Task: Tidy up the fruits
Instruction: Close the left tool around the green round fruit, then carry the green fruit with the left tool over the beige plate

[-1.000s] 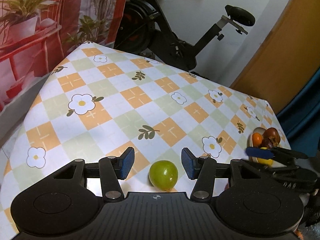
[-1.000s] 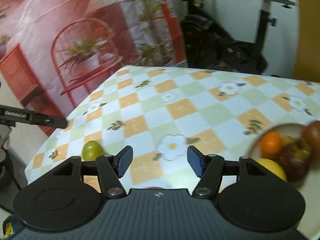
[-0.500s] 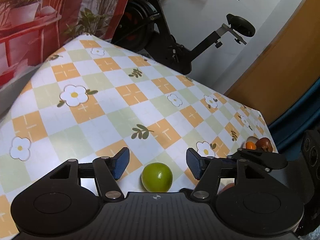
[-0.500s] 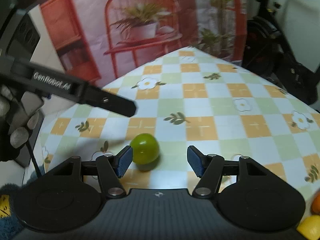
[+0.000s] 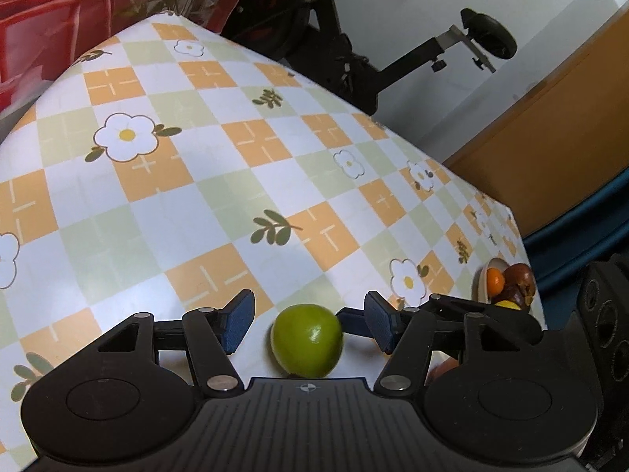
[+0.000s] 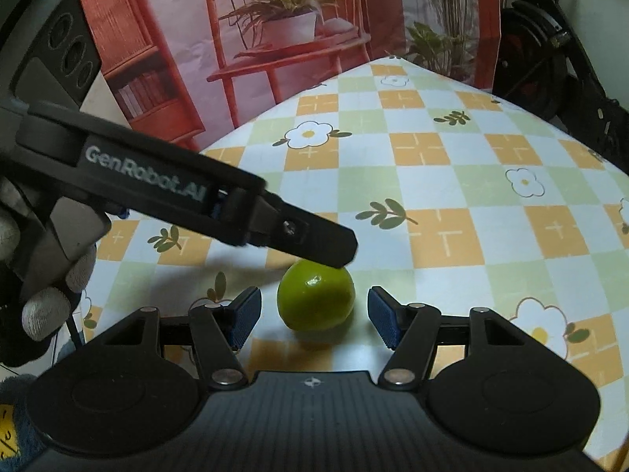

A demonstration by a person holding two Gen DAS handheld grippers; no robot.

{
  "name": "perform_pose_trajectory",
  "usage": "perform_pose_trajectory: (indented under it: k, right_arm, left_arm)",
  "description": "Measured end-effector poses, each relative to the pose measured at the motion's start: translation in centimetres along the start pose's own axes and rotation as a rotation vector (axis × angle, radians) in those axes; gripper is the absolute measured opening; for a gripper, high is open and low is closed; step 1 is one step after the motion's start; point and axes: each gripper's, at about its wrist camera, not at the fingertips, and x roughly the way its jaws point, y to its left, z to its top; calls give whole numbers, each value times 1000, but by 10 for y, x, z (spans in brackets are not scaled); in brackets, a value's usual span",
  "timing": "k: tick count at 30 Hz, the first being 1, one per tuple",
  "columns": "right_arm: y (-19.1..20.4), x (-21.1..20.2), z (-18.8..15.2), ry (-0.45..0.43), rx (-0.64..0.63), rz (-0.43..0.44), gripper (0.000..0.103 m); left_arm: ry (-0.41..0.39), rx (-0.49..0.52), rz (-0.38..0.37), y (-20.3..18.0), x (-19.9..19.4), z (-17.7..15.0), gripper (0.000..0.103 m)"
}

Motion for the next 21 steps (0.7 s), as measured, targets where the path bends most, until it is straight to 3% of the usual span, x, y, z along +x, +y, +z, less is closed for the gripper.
perform_pose_trajectory:
  k: [12, 21]
  right_arm:
    - [4, 8, -2, 26, 2, -37, 56]
    - [4, 5, -6, 13, 19, -39, 49]
  left_arm:
    - [61, 20, 3, 1, 10, -6, 51]
    - [45, 57, 10, -7, 6, -10, 46]
